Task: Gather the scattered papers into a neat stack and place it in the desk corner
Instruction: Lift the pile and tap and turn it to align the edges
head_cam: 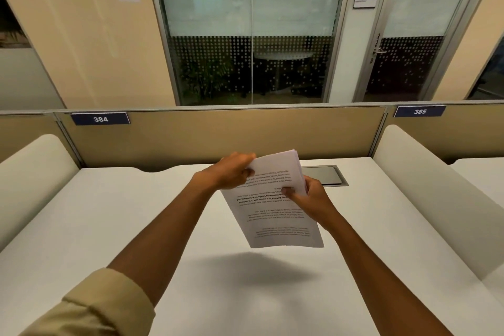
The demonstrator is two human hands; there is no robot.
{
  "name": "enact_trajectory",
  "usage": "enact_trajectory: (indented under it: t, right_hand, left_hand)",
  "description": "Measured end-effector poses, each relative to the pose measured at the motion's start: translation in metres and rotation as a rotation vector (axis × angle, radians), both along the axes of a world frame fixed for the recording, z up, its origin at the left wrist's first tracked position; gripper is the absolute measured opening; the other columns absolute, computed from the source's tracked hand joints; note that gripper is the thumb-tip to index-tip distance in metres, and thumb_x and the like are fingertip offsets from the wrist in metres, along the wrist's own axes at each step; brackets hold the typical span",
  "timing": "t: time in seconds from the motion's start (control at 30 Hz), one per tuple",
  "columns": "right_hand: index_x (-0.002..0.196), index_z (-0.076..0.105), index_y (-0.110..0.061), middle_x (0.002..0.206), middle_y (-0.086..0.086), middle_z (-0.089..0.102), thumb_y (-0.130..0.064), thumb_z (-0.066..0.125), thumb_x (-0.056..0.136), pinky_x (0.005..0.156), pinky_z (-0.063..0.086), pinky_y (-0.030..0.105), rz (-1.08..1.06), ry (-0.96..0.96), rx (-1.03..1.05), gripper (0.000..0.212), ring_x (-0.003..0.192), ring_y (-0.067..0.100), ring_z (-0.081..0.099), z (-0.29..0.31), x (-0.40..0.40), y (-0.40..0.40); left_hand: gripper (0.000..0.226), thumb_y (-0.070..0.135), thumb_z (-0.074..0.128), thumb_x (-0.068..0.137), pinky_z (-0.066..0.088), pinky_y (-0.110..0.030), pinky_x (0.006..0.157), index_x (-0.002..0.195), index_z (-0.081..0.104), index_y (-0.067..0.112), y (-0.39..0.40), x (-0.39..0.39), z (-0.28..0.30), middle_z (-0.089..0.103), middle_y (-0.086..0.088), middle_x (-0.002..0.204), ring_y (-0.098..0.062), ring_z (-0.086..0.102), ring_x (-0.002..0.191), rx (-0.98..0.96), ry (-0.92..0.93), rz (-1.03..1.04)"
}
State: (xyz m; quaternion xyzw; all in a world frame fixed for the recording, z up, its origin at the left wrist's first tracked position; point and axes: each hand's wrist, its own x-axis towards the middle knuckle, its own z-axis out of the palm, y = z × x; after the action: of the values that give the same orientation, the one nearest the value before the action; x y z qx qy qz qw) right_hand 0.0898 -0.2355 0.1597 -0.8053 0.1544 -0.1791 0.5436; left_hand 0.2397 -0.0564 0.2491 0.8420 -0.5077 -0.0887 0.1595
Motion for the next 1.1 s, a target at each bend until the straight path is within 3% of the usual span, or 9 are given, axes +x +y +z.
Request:
enact_trajectory:
  t: [0.07, 0.2, 0.33, 0.5, 0.6, 0.67, 0.77, 0.9, 1.1]
  right_hand:
    - [0.1, 0.062, -0.031, 0.099, 0.0, 0.071, -0.033, 0.07, 0.085, 0.053, 0.055, 0.017, -0.018, 0.007, 0.015, 0.018, 0.076, 0.016, 0.071, 0.002, -0.002, 0.002]
    - [0.111, 0.064, -0.016, 0.101, 0.002, 0.071, -0.03, 0.07, 0.085, 0.06, 0.059, 0.023, -0.037, -0.001, 0.035, 0.029, 0.08, 0.023, 0.071, 0.003, -0.006, 0.002]
    - [0.112, 0.065, -0.012, 0.101, 0.005, 0.073, -0.031, 0.072, 0.083, 0.063, 0.061, 0.029, -0.02, -0.031, 0.115, 0.036, 0.079, 0.026, 0.073, 0.004, -0.013, -0.002]
    - [0.111, 0.066, -0.013, 0.098, 0.002, 0.075, -0.034, 0.073, 0.082, 0.06, 0.059, 0.026, -0.014, -0.041, 0.155, 0.036, 0.077, 0.025, 0.074, -0.001, -0.022, -0.006]
    - [0.109, 0.067, -0.018, 0.095, -0.003, 0.076, -0.037, 0.074, 0.079, 0.058, 0.057, 0.023, -0.015, -0.041, 0.18, 0.036, 0.075, 0.021, 0.074, -0.009, -0.024, -0.005]
    - [0.109, 0.067, -0.02, 0.094, -0.005, 0.076, -0.036, 0.074, 0.079, 0.058, 0.057, 0.023, -0.024, -0.047, 0.214, 0.034, 0.076, 0.02, 0.075, -0.015, -0.024, -0.003]
    - [0.107, 0.067, -0.023, 0.093, -0.005, 0.077, -0.035, 0.075, 0.079, 0.059, 0.059, 0.027, -0.038, -0.059, 0.263, 0.031, 0.078, 0.022, 0.075, -0.023, -0.025, -0.001]
    - [0.102, 0.068, -0.027, 0.09, -0.006, 0.077, -0.033, 0.075, 0.08, 0.06, 0.059, 0.027, -0.089, -0.057, 0.274, 0.024, 0.076, 0.021, 0.075, -0.033, -0.026, 0.005]
    - [0.097, 0.065, -0.03, 0.091, -0.007, 0.074, -0.025, 0.072, 0.085, 0.056, 0.058, 0.023, -0.196, -0.064, 0.236, 0.015, 0.073, 0.02, 0.073, -0.039, -0.02, 0.014]
  left_hand:
    - [0.014, 0.01, 0.049, 0.094, 0.054, -0.05, 0.085, 0.107, 0.054, 0.005, -0.002, -0.001, -0.001, 0.065, -0.014, 0.117, -0.034, 0.06, 0.104, -0.005, -0.004, 0.0]
    - [0.016, 0.02, 0.053, 0.093, 0.055, -0.051, 0.081, 0.106, 0.056, 0.012, 0.0, 0.0, -0.004, 0.066, -0.01, 0.113, -0.031, 0.062, 0.1, -0.039, -0.011, 0.032]
    - [0.023, 0.035, 0.069, 0.084, 0.056, -0.045, 0.068, 0.086, 0.056, 0.015, 0.012, 0.012, -0.008, 0.067, -0.006, 0.09, -0.027, 0.065, 0.082, -0.169, 0.039, 0.17]
    - [0.039, 0.022, 0.085, 0.071, 0.055, -0.034, 0.066, 0.087, 0.059, 0.0, 0.041, 0.014, -0.046, 0.07, -0.018, 0.088, -0.025, 0.067, 0.078, -0.566, 0.638, 0.302]
    - [0.03, 0.008, 0.08, 0.075, 0.059, -0.038, 0.076, 0.1, 0.063, 0.004, 0.046, -0.004, -0.085, 0.074, -0.014, 0.097, -0.032, 0.069, 0.092, -0.831, 0.98, 0.342]
    - [0.024, 0.004, 0.071, 0.083, 0.06, -0.041, 0.078, 0.106, 0.065, 0.006, 0.044, -0.022, -0.111, 0.075, -0.014, 0.103, -0.034, 0.069, 0.098, -0.94, 1.112, 0.39]
    - [0.022, 0.011, 0.065, 0.089, 0.061, -0.043, 0.079, 0.111, 0.067, 0.009, 0.041, -0.05, -0.141, 0.075, -0.011, 0.107, -0.032, 0.071, 0.096, -0.964, 1.08, 0.459]
    - [0.014, 0.015, 0.059, 0.094, 0.06, -0.028, 0.065, 0.105, 0.066, 0.019, 0.033, -0.075, -0.153, 0.075, -0.001, 0.098, -0.024, 0.072, 0.087, -1.026, 0.924, 0.611]
    - [0.018, 0.018, 0.049, 0.098, 0.059, -0.023, 0.063, 0.11, 0.058, 0.028, 0.025, -0.087, -0.151, 0.069, 0.001, 0.099, -0.021, 0.069, 0.087, -1.046, 0.703, 0.648]
